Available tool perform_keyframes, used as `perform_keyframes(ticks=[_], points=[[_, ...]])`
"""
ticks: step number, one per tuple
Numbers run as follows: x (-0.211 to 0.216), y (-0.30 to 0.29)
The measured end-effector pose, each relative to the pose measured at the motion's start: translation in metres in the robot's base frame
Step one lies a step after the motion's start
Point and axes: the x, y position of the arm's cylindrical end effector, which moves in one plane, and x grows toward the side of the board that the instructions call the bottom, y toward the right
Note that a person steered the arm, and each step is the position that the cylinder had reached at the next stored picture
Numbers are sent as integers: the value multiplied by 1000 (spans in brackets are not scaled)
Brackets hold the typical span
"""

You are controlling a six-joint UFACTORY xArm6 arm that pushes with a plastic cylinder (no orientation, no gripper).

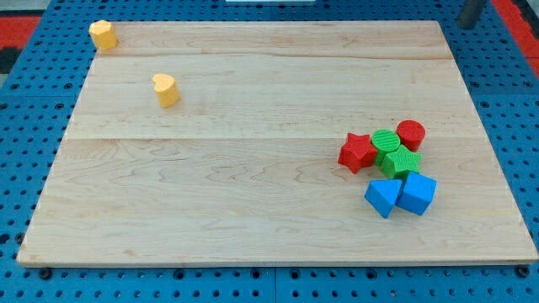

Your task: Point your arm closer to the yellow heart

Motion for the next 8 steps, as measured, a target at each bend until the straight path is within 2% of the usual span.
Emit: perform_keyframes(ticks=[6, 7, 8], points=[[-7, -1], [48, 1], [62, 5]])
